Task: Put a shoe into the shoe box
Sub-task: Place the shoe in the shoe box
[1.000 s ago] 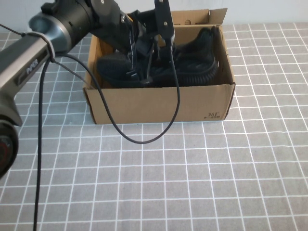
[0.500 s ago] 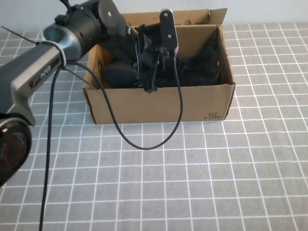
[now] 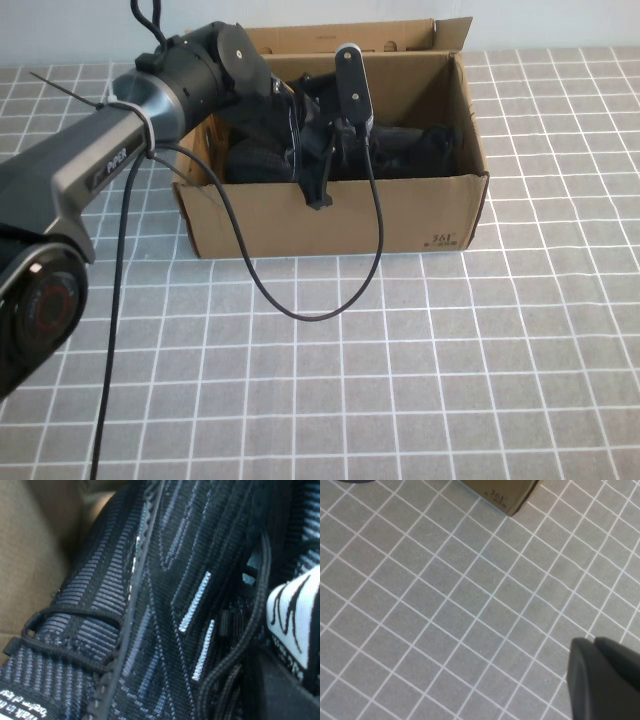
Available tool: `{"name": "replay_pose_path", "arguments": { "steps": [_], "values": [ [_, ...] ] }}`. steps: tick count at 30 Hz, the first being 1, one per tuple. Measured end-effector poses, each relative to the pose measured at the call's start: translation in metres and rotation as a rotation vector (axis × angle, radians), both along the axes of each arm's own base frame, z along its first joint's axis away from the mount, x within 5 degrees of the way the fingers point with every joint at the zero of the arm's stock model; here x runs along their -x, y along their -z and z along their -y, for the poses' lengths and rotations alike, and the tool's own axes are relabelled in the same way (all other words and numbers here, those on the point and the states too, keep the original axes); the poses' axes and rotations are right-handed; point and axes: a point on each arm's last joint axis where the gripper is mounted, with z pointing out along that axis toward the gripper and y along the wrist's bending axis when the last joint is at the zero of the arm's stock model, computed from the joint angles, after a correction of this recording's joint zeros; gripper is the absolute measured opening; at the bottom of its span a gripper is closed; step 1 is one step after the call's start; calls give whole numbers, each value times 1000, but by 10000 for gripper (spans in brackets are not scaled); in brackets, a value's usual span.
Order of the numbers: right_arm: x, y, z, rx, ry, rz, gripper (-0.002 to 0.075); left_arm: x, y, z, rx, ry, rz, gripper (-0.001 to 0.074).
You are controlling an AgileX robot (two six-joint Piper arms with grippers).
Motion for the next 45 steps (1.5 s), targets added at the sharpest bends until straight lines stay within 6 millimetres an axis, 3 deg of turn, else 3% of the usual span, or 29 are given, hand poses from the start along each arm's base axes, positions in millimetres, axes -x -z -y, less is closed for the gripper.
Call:
{"name": "replay_pose_path", "arguments": {
  "steps": [9, 17, 22, 29, 37, 45],
  "values": [
    [-2, 8, -1, 5, -1, -11, -16, 1, -1, 0, 2, 7, -10, 21],
    [-3, 9, -2, 4, -2, -9, -16, 10, -36, -4, 27, 9, 44, 21],
    [-3, 9, -2, 4, -2, -9, -16, 11, -42, -4, 44, 1, 62, 20],
    [-3, 9, -2, -2, -3, 2, -16, 18, -34, -5, -47, 138, 35, 20],
    [-4, 8, -3, -8, -4, 10, -16, 11, -8, -3, -69, 150, 3, 20],
    [-3, 8, -4, -20, -8, 4, -16, 8, 0, -1, -62, 142, -6, 20]
  ]
}}
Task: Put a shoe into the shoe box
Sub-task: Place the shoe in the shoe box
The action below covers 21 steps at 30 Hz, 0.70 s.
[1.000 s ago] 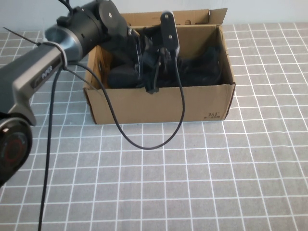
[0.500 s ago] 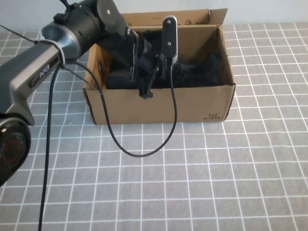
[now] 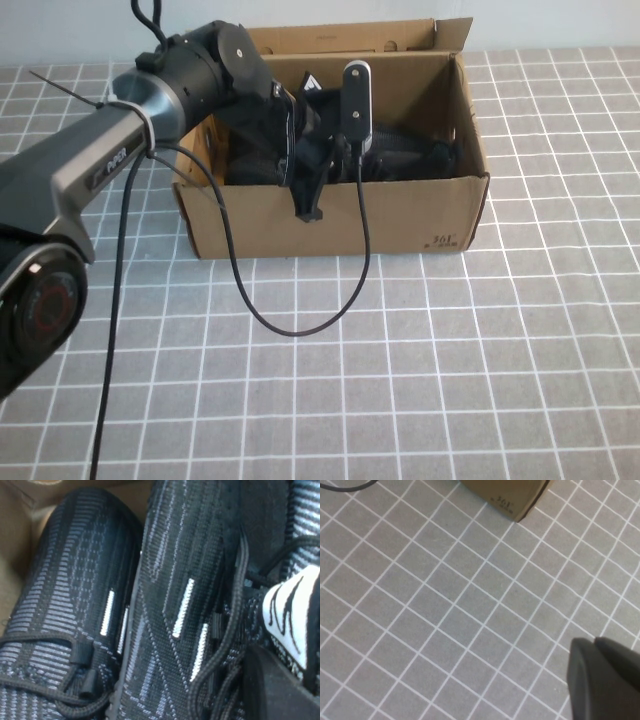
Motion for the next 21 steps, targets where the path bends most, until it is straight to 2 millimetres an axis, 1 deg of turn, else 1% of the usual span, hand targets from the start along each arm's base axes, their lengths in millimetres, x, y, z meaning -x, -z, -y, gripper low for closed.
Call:
{"name": "replay_pose_path", "arguments": {
  "steps": [4, 6, 8, 9, 12, 14, 15, 17, 21],
  "values": [
    [0, 0, 0, -6, -2, -3, -16, 0, -1, 1, 12, -5, 2, 20],
    [0, 0, -1, -7, -2, -4, -16, -1, -1, 1, 17, -8, 1, 35],
    [0, 0, -1, -7, -2, -4, -16, 0, -1, 2, 33, -23, -13, 81],
    [0, 0, -1, -7, -2, -4, -16, 0, -2, 2, 43, -34, -23, 120],
    [0, 0, -1, -7, -2, -4, -16, 0, -4, 3, 61, -62, -32, 274],
    [0, 0, -1, -7, -2, -4, -16, 1, -11, 2, 74, -77, -22, 375],
    [0, 0, -1, -7, -2, -4, -16, 2, -17, 1, 79, -81, -11, 405],
    [0, 0, -1, -7, -2, -4, -16, 5, -32, -1, 95, -88, 14, 439],
    [0, 0, -1, -7, -2, -4, -16, 11, -70, -6, 159, -119, 119, 458]
  ]
}}
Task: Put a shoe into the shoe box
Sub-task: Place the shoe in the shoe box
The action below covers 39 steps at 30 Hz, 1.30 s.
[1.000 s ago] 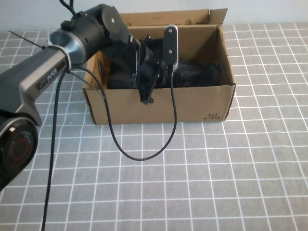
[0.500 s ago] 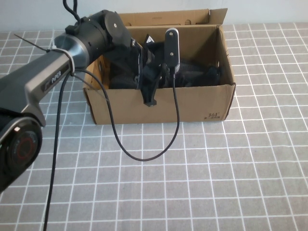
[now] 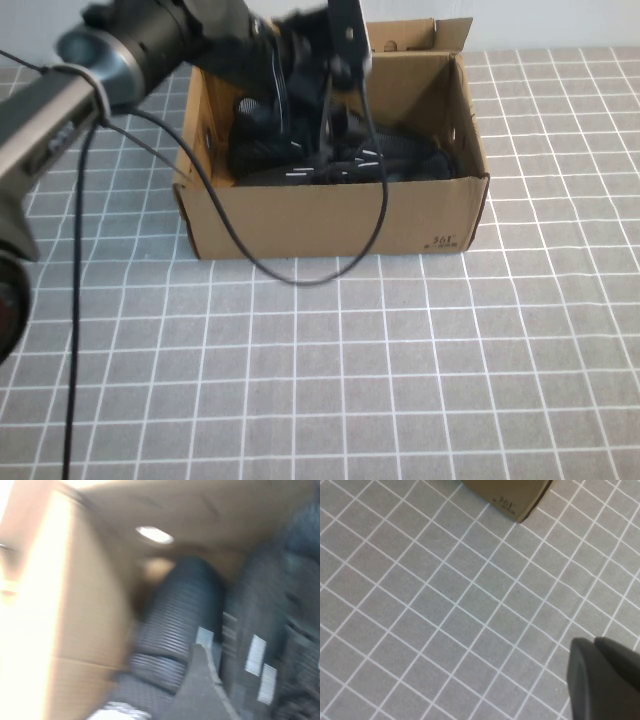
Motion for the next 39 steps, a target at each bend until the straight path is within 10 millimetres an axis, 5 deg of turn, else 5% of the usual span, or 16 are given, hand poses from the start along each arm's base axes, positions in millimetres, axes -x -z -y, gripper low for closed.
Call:
{"name": "replay_pose_path", "arguments": {
  "steps": [5, 9, 17, 21, 31, 39],
  "values": [
    [0, 0, 0, 0, 0, 0, -16, -7, -33, -4, 171, -155, 131, 435],
    [0, 0, 0, -1, -2, 0, -16, -13, -38, -5, 291, -282, 97, 357],
    [-2, -2, -1, -18, -3, 34, -16, -8, -32, -4, 391, -415, -151, 62],
    [-3, -3, -2, -23, -4, 42, -16, 2, -46, -9, 397, -440, -181, 16],
    [8, -8, 1, -96, 34, 39, -16, 59, -142, -55, 391, -608, -8, 1],
    [55, -25, 26, -207, 100, 96, -16, 124, -192, -97, 427, -723, 79, 0]
  ]
}}
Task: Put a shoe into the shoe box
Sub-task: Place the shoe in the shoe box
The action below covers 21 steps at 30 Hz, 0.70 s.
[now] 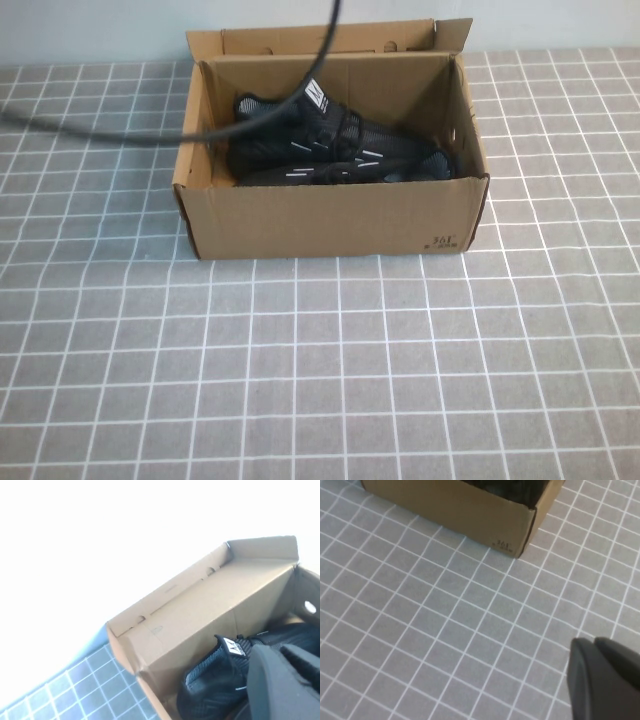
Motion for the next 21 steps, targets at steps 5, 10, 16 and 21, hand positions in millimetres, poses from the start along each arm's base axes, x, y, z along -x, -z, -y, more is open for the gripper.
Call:
{"name": "replay_pose_path", "arguments": {
  "steps": [5, 10, 16, 21],
  "values": [
    [49, -7, 26, -52, 13, 70, -16, 62, 6, -28, 115, -35, 78, 0],
    [97, -9, 51, -128, 13, 208, -16, 139, 38, -61, 283, -41, 201, -1],
    [137, -5, 71, -196, 12, 337, -16, 211, 102, -92, 430, -40, 300, -1],
    [152, -2, 79, -257, 10, 453, -16, 241, 154, -106, 461, -35, 344, 0]
  ]
}}
